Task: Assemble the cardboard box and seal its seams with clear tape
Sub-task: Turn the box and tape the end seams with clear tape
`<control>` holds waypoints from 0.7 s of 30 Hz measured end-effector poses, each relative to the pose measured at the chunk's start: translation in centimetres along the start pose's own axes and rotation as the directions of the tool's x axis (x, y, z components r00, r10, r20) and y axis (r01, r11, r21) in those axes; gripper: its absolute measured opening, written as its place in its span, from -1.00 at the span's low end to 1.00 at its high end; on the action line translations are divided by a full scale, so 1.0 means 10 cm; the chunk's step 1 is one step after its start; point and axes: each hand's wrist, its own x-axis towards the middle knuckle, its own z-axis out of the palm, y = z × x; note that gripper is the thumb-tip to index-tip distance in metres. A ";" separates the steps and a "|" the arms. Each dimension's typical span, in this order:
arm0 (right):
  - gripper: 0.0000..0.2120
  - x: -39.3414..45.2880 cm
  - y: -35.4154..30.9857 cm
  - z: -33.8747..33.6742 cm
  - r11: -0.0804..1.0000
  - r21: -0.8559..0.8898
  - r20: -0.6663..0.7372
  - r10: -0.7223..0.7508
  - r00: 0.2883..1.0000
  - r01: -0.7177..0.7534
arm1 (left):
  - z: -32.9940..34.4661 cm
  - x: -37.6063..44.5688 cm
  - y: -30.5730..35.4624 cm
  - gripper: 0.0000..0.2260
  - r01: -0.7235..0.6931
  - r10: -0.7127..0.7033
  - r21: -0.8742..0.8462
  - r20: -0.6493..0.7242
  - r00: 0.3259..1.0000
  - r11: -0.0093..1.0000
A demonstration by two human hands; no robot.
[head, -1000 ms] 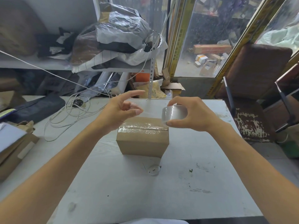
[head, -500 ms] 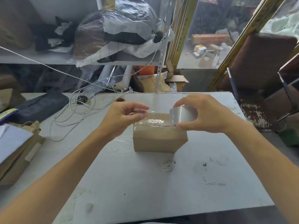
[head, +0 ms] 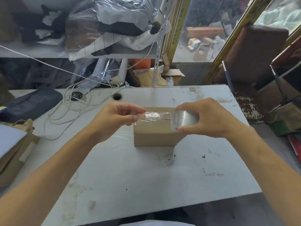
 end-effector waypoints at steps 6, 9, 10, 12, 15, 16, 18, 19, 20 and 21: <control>-0.43 0.00 -0.06 -0.10 0.992 -0.123 -0.025 -0.018 1.000 0.014 | 0.05 -0.07 0.13 -0.73 -0.046 0.046 0.003 -0.048 0.998 0.999; -0.39 0.04 -0.11 -0.17 0.971 -0.236 -0.011 -0.034 0.999 0.030 | 0.13 -0.11 0.16 -0.77 -0.053 0.052 -0.011 -0.096 0.994 0.999; -0.38 0.07 -0.11 -0.20 0.967 -0.253 -0.007 -0.041 0.999 0.038 | 0.17 -0.12 0.17 -0.78 -0.056 0.054 -0.011 -0.123 0.991 0.998; -0.37 0.14 -0.13 -0.27 0.959 -0.277 -0.012 -0.068 0.998 0.061 | 0.25 -0.12 0.19 -0.82 -0.058 0.056 -0.003 -0.221 0.974 0.998; -0.37 0.33 -0.09 -0.34 0.931 -0.340 -0.020 -0.145 0.989 0.130 | 0.39 -0.12 0.15 -0.88 -0.097 0.101 0.031 -0.428 0.898 0.995; -0.37 0.41 -0.07 -0.35 0.917 -0.364 -0.015 -0.182 0.983 0.165 | 0.44 -0.13 0.12 -0.88 -0.112 0.115 0.036 -0.486 0.866 0.993; -0.38 0.56 0.01 -0.36 0.899 -0.378 0.017 -0.230 0.973 0.219 | 0.57 -0.14 0.06 -0.87 -0.121 0.113 0.024 -0.569 0.814 0.992; -0.38 0.63 0.06 -0.36 0.898 -0.369 0.043 -0.241 0.970 0.239 | 0.62 -0.15 0.05 -0.86 -0.120 0.108 0.020 -0.600 0.793 0.993; -0.37 0.70 0.10 -0.35 0.898 -0.355 0.069 -0.253 0.965 0.261 | 0.68 -0.14 0.03 -0.85 -0.113 0.100 0.019 -0.628 0.771 0.993; -0.36 0.76 0.15 -0.35 0.899 -0.337 0.091 -0.265 0.960 0.280 | 0.73 -0.13 0.02 -0.85 -0.102 0.088 0.017 -0.657 0.749 0.995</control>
